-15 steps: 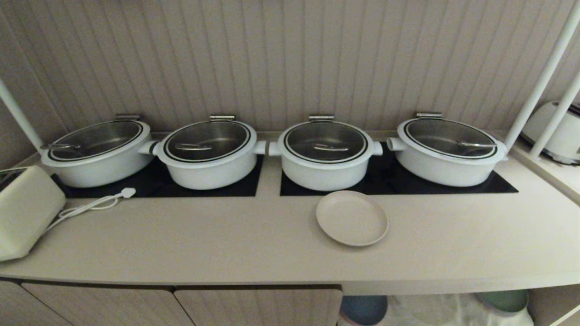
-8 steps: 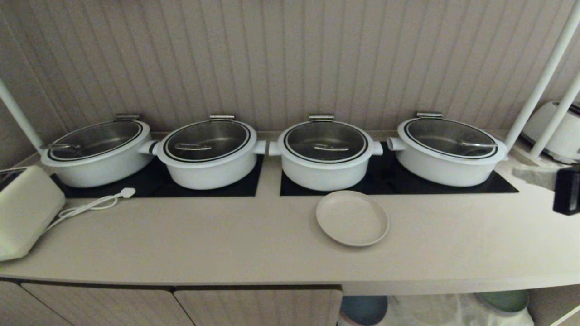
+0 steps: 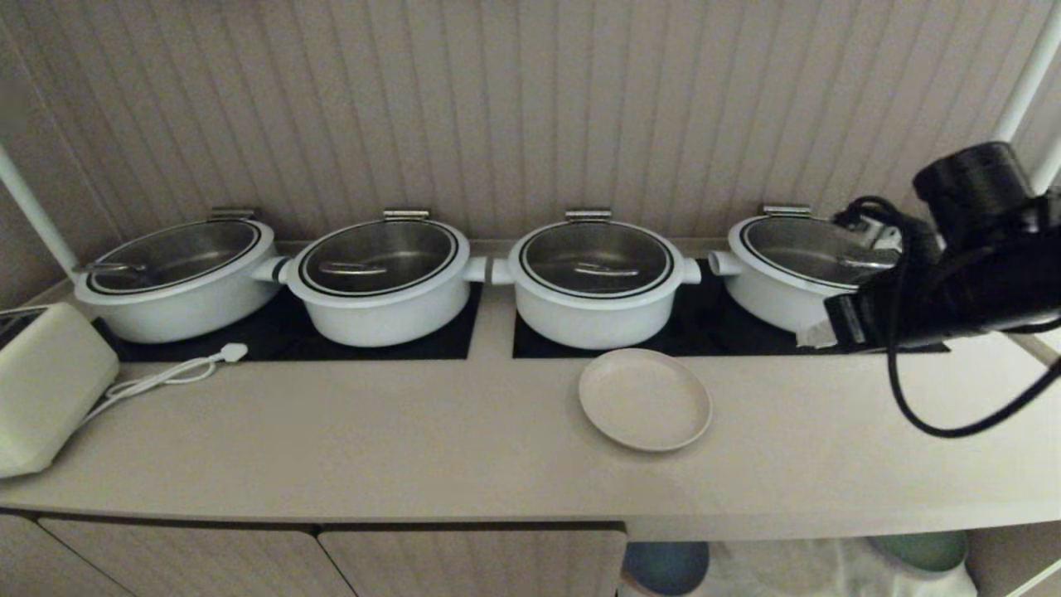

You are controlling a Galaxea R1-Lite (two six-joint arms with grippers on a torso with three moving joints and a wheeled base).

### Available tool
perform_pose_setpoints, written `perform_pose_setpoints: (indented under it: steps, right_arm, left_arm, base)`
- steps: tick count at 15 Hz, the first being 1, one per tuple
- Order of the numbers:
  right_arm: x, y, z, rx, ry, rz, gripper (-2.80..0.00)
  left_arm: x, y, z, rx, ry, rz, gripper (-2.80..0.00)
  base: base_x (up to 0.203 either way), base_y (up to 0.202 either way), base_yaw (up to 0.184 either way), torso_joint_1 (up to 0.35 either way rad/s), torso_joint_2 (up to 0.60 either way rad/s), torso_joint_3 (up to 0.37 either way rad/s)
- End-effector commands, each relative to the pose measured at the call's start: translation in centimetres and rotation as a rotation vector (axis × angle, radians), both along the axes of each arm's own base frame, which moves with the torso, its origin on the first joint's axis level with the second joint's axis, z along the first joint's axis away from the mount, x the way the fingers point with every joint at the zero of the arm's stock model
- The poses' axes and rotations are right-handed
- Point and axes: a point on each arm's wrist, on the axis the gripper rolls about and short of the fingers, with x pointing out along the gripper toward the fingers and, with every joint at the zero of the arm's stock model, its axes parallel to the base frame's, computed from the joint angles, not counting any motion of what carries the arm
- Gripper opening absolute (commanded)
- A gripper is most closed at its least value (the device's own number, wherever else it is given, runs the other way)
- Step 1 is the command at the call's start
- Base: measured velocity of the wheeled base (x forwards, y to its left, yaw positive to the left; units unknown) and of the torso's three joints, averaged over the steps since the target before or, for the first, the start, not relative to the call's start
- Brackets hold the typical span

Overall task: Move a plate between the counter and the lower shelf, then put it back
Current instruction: Pick up the plate

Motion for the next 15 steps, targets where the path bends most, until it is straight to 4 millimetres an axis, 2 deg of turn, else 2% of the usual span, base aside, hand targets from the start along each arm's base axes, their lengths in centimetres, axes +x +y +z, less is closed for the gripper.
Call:
perform_pose_setpoints:
  steps: [1,4,6,7,8,13,15]
  right_arm:
    - [3.4,1.5,-3.6,-0.055,0.186,-0.028,-2.8]
    - [5.7,4.3,-5.3,0.066,0.323,-0.228,-2.8]
    - [5.6,5.9,-6.5,0.048,0.408,-0.228,-2.8]
    - [5.5,6.6,-6.9,0.038,0.425,-0.21,-0.91]
    - [5.4,7.2,-7.2,0.033,0.432,-0.198,0.0]
    - [6.5,7.6,-8.7,0.016,0.424,-0.204,0.0]
    - [7.1,7.4,-9.3,-0.055,0.405,-0.258,0.0]
  left_arm:
    - [0.0,0.0,0.0,0.0,0.0,0.0,-2.8]
    - [0.0,0.0,0.0,0.0,0.0,0.0,-2.8]
    - [0.0,0.0,0.0,0.0,0.0,0.0,-2.8]
    - [0.0,0.0,0.0,0.0,0.0,0.0,-2.8]
    - [0.0,0.0,0.0,0.0,0.0,0.0,-2.8]
    - [0.0,0.0,0.0,0.0,0.0,0.0,-2.8]
    - [0.0,0.0,0.0,0.0,0.0,0.0,-2.8]
  base:
    - [0.0,0.0,0.0,0.0,0.0,0.0]
    - [0.0,0.0,0.0,0.0,0.0,0.0]
    - [0.0,0.0,0.0,0.0,0.0,0.0]
    - [0.0,0.0,0.0,0.0,0.0,0.0]
    - [0.0,0.0,0.0,0.0,0.0,0.0]
    - [0.0,0.0,0.0,0.0,0.0,0.0]
    - [0.0,0.0,0.0,0.0,0.0,0.0]
